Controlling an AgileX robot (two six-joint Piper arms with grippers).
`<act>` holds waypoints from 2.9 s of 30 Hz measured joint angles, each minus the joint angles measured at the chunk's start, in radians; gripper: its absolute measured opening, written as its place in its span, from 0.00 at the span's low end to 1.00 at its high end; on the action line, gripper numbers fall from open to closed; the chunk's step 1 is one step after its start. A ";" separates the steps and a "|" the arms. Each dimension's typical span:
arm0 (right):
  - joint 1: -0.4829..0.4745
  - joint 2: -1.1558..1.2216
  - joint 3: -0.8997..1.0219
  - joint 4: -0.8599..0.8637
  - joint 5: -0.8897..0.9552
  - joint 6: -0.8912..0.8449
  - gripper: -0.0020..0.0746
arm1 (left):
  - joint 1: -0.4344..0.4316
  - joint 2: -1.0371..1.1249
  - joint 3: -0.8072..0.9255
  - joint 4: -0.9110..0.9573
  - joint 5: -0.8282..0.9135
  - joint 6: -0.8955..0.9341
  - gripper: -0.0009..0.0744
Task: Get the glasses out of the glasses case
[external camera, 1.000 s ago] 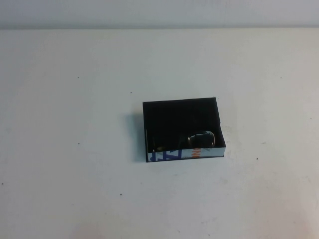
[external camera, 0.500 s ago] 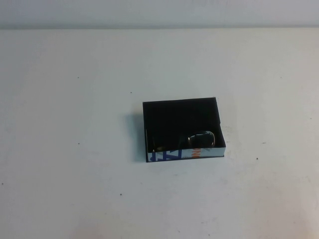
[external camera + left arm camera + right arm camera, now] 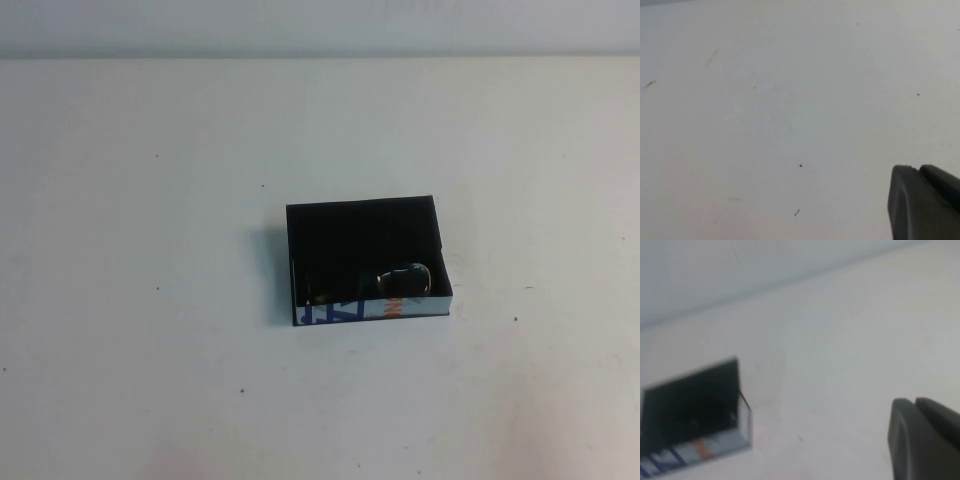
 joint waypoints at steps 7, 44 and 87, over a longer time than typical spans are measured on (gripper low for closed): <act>0.000 0.092 -0.394 0.019 0.264 0.105 0.00 | 0.000 0.000 0.000 0.000 0.000 0.000 0.01; 0.546 1.922 -1.573 -0.120 0.795 -1.112 0.47 | 0.000 0.000 0.000 0.000 0.000 0.000 0.01; 0.567 2.152 -1.649 -0.026 0.590 -1.237 0.46 | 0.000 0.000 0.000 0.000 0.000 0.000 0.01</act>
